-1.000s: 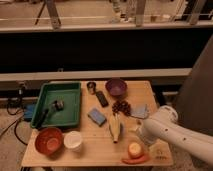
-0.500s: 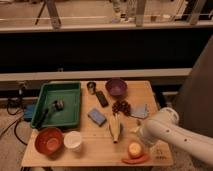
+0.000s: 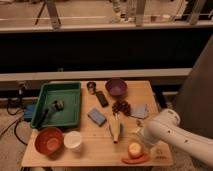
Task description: Place apple in tray
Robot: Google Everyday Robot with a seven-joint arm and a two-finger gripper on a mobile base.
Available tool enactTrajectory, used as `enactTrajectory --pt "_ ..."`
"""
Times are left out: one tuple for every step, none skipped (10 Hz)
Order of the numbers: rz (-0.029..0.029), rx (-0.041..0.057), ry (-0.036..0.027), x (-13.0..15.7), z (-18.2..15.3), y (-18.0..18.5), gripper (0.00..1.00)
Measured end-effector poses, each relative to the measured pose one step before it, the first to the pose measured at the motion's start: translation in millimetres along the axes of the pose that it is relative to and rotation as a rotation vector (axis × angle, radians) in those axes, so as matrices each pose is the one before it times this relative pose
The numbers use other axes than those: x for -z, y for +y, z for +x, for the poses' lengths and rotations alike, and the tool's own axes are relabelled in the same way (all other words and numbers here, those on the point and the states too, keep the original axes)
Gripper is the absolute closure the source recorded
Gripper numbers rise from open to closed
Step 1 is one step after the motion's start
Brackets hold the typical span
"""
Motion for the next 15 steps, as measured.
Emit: enactTrajectory --pt "0.00107 0.00017 -0.00126 -1.0 0.77 1.11 0.2" --pt "-0.0079 0.01688 0.0147 0.3 -0.01 1.25 0.2" --pt "-0.00711 0.03996 0.02244 0.23 -3.91 -3.8 0.2" --pt "-0.00934 0.04263 0.01236 -0.75 -3.24 -2.71 0.2" --pt "-0.0119 0.04621 0.00717 -0.89 -3.01 -1.76 0.2" --pt "-0.01234 0.03625 0.00063 -0.85 -2.3 -1.5 0.2" --pt "-0.02513 0.05316 -0.0082 -2.12 -3.71 -2.34 0.2" --pt "-0.01221 0.03774 -0.01118 -1.39 -3.15 -4.06 0.2" --pt "-0.01879 0.03055 -0.01173 -0.94 -2.16 -0.4 0.2" --pt "-0.02354 0.04122 -0.01514 -1.66 -2.67 -1.33 0.2" --pt "-0.0242 0.03663 -0.0114 -2.06 -2.78 -1.11 0.2" --pt "-0.01512 0.03336 -0.01138 -1.77 -2.24 -1.43 0.2" --pt "-0.01255 0.02476 -0.01191 -1.65 -1.45 1.81 0.2" --pt "-0.00404 0.03552 -0.02046 -1.76 -1.8 0.08 0.2" --pt "0.00496 0.02075 -0.01392 -0.25 -1.06 -0.19 0.2"
